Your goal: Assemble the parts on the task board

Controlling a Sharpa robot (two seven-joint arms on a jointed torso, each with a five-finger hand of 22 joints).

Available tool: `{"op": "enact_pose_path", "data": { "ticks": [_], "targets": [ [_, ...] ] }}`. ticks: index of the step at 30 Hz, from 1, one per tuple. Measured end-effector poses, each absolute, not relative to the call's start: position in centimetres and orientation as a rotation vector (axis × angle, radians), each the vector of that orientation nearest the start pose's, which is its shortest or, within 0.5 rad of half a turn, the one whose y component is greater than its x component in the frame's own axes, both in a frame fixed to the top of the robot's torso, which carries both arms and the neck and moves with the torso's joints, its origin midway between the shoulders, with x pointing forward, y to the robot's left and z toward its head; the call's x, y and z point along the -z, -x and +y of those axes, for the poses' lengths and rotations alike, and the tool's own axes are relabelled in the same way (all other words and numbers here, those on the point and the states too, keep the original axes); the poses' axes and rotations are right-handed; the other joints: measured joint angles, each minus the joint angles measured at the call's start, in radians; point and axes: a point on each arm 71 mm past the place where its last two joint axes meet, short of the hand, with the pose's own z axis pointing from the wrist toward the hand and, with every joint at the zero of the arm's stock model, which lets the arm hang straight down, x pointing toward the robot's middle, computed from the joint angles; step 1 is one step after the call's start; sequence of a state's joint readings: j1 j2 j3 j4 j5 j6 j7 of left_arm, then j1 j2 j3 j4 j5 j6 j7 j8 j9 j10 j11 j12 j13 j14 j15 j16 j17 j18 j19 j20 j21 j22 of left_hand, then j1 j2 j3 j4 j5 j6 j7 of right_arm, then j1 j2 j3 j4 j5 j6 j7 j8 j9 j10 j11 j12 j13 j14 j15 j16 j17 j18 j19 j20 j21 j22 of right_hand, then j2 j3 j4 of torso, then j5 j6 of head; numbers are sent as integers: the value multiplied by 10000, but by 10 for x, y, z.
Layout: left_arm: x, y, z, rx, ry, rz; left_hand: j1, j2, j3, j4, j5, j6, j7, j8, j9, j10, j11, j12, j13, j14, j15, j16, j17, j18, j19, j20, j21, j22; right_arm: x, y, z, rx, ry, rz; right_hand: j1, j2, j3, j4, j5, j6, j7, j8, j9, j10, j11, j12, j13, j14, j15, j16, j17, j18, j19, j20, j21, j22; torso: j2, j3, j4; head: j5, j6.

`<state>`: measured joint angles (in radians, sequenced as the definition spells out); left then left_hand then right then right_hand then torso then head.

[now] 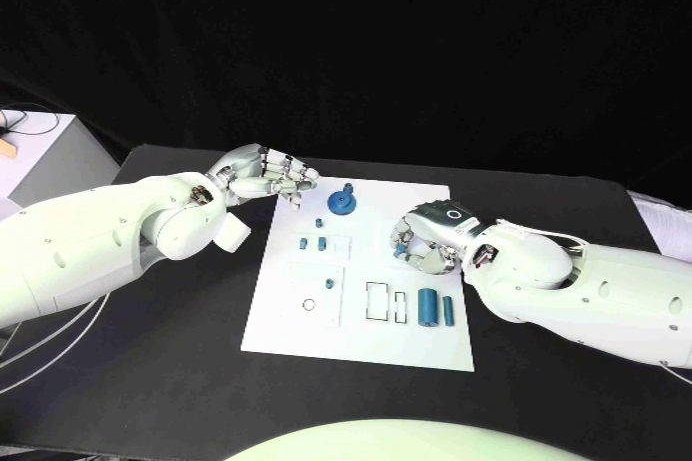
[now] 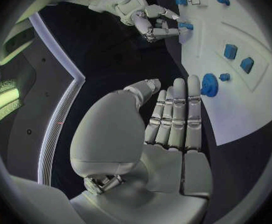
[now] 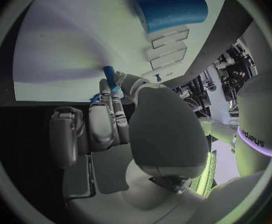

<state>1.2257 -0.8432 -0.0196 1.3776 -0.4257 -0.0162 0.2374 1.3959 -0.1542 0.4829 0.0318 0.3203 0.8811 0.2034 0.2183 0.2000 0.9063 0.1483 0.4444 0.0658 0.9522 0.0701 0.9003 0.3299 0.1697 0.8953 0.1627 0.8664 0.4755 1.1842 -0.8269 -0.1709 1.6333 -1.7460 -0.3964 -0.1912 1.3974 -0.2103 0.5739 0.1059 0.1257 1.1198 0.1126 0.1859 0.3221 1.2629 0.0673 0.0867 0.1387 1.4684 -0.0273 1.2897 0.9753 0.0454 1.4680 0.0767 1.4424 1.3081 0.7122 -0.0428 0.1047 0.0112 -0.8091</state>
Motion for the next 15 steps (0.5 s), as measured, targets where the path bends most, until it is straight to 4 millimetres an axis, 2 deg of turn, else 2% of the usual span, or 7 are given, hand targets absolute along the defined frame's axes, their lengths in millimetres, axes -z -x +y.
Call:
{"op": "enact_pose_path", "data": {
  "ticks": [7,15],
  "targets": [
    [176,-512,234,14198,6648,17530,0,0,0,0,0,0,0,0,0,0,0,0,0,0,0,0,-1,1,0,0,0,0,214,-433,-163,-6224,3807,16269,26,108,42,-42,-17,22,24,14,49,0,0,-17,14,0,1,0,-25,1,-35,-35,78,-1,-9,-1,-1,-5,9],
    [177,-514,236,14104,6702,17521,56,56,0,0,0,0,0,0,-12,0,0,0,0,1,-1,-39,15,1,0,0,0,13,187,-432,-167,-6849,2807,16219,-24,158,73,-13,23,16,55,60,101,0,0,-28,42,0,1,-1,-27,1,-36,-35,78,-2,-21,-11,-3,39,33]
  ]
}}
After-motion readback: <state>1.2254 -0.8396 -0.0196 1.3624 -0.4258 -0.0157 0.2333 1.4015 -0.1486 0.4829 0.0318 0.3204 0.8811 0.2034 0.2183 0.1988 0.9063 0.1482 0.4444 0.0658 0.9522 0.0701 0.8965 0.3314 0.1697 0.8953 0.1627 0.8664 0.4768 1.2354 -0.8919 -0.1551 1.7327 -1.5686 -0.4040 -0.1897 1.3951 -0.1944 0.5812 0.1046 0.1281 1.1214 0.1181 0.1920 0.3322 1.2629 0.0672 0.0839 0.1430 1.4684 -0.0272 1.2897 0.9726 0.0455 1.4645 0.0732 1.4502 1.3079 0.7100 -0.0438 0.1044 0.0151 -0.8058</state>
